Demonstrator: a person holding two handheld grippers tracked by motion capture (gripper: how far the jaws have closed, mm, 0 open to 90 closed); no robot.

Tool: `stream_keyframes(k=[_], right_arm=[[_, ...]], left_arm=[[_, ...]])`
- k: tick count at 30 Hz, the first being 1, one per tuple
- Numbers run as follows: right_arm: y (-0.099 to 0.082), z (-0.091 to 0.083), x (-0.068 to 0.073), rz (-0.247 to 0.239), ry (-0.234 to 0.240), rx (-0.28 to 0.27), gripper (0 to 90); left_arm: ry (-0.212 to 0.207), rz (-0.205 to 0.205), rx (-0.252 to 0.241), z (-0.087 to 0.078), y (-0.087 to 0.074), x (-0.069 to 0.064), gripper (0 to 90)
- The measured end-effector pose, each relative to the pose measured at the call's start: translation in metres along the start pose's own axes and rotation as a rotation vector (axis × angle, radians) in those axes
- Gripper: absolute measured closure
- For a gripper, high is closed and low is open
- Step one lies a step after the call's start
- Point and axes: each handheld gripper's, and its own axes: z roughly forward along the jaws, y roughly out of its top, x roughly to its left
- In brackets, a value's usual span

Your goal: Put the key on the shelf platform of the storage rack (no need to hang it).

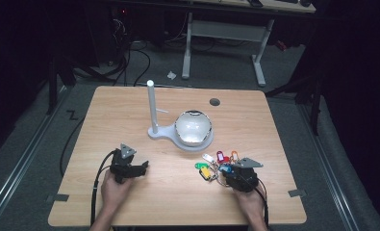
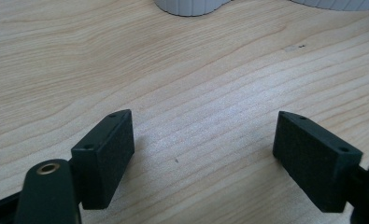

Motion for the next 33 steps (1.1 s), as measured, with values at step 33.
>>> stream_keyframes(k=[33], right_arm=[[0.002, -0.029, -0.023, 0.062, 0.080, -0.132, 85.0]], left_arm=[[0.000, -0.001, 0.001, 0.000, 0.000, 0.000, 20.9]])
